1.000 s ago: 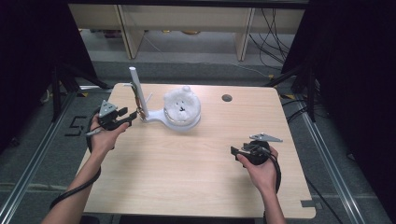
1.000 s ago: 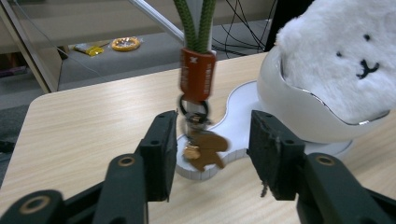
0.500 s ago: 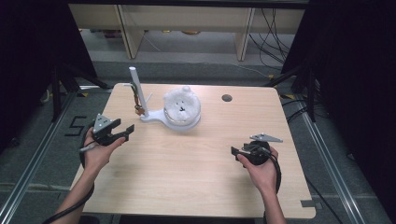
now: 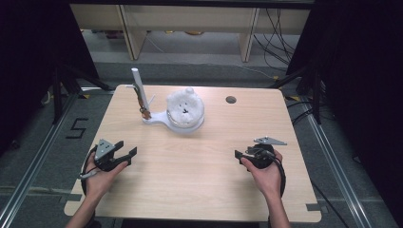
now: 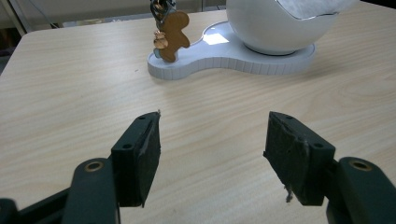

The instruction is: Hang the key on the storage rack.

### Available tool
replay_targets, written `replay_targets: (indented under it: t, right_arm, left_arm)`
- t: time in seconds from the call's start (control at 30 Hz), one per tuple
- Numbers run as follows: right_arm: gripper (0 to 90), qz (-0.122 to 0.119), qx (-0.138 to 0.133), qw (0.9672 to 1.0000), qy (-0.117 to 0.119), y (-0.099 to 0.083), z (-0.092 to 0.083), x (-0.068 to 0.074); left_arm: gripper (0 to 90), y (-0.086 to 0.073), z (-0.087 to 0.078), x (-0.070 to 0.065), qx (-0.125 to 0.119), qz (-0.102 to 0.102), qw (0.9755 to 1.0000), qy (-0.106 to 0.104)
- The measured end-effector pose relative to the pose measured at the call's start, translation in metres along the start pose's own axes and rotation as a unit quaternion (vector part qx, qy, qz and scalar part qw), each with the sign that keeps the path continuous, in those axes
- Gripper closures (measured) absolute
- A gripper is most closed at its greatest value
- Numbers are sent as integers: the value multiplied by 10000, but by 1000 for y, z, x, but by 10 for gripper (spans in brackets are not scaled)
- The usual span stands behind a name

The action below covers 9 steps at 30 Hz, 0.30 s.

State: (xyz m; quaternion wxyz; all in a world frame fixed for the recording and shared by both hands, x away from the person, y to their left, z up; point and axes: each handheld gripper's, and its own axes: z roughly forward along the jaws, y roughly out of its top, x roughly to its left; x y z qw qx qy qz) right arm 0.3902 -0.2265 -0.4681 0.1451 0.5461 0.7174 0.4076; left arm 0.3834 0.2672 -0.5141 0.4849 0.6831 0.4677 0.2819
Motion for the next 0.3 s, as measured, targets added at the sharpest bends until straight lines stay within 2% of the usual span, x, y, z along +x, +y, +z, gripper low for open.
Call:
replay_targets:
  t: [0.13,0.2,0.3]
  right_arm:
    - [399,-8,40,10000,-42,0,1,0]
    - [399,-166,0,9999,23,0,1,-4]
    - [398,-174,11,9998,33,0,2,-4]
  left_arm:
    - [353,-7,-5,0,-64,-19,10000,72]
    - [352,-9,-6,0,-142,-72,9998,75]
    - [346,-10,-8,0,-151,-91,9998,111]
